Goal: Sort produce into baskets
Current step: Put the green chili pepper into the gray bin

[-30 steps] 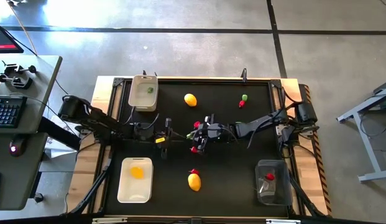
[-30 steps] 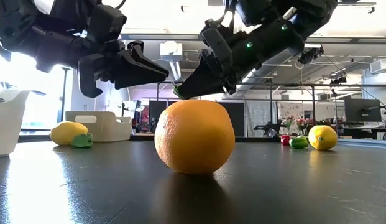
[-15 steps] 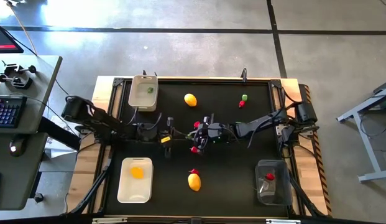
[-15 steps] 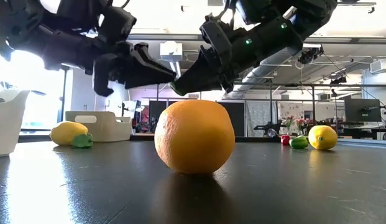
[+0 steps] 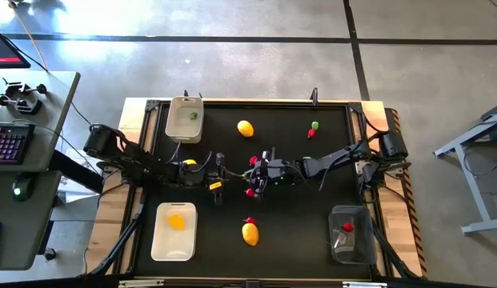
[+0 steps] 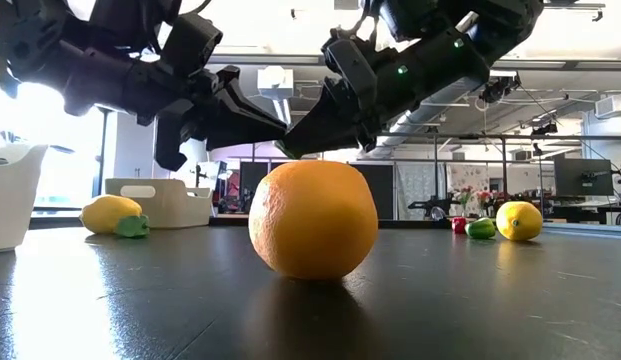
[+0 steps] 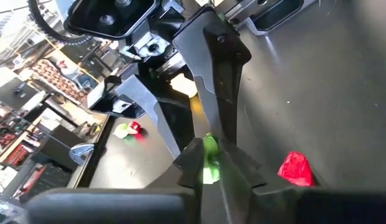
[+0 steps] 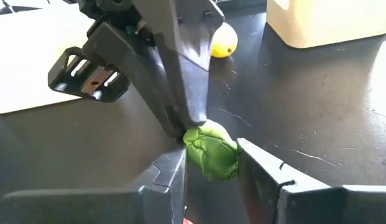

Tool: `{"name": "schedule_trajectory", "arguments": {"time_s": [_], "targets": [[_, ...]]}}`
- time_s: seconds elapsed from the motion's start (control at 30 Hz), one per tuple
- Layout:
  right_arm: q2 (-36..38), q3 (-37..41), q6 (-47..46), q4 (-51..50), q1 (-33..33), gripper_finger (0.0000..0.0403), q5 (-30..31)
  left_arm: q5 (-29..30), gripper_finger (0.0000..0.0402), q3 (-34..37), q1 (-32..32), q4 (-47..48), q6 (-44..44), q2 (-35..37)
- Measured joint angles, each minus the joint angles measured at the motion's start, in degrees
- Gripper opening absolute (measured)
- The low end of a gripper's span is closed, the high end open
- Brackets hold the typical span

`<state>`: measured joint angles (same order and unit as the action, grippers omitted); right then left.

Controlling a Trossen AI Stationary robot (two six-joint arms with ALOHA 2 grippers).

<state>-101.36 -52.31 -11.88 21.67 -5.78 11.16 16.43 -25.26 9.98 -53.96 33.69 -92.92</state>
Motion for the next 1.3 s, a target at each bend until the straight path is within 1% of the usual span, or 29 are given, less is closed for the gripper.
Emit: {"name": "schedule_trajectory", "arguments": {"time_s": [0.07,0.27,0.53,0.63,0.83,0.93,1.03,1.1,1.2,1.3], "targets": [[0.0,0.0,0.0,0.0,0.02,0.0108,0.0,0.0,0.0007,0.0,0.0,0.03,-0.03,0.0],[0.0,-0.01,0.1,-0.22,-0.02,0.0108,3.34,0.99,0.0001,-0.01,-0.09,0.02,0.48,0.02],[0.24,-0.2,4.94,-1.73,0.08,0.0112,4.26,5.13,0.0,-0.04,-0.02,1.21,0.6,0.05],[0.57,-0.2,5.42,-1.85,0.03,0.0136,4.28,5.54,0.0,0.0,0.0,2.03,0.46,0.33],[0.61,-0.22,4.61,-1.86,0.02,0.0216,3.9,5.73,0.0,0.13,-0.45,2.37,0.38,0.31],[0.61,-0.22,4.66,-2.08,-0.05,0.0243,3.34,6.08,0.0,0.13,-1.0,2.6,0.06,0.31],[1.05,-0.22,5.01,-3.81,-0.52,0.0253,3.48,10.09,0.0,0.13,-0.98,3.54,1.37,0.52],[1.86,-0.2,5.31,-4.88,-0.96,0.0254,4.69,12.8,0.0,0.14,-1.02,5.02,1.98,1.81],[3.57,-0.2,5.64,-6.89,-1.49,0.0255,7.66,16.2,0.0,0.13,-1.85,9.02,1.23,4.97],[4.52,-0.2,5.92,-8.68,-1.52,0.0254,9.73,18.28,0.0,0.11,-4.22,15.34,-2.01,9.77]]}}
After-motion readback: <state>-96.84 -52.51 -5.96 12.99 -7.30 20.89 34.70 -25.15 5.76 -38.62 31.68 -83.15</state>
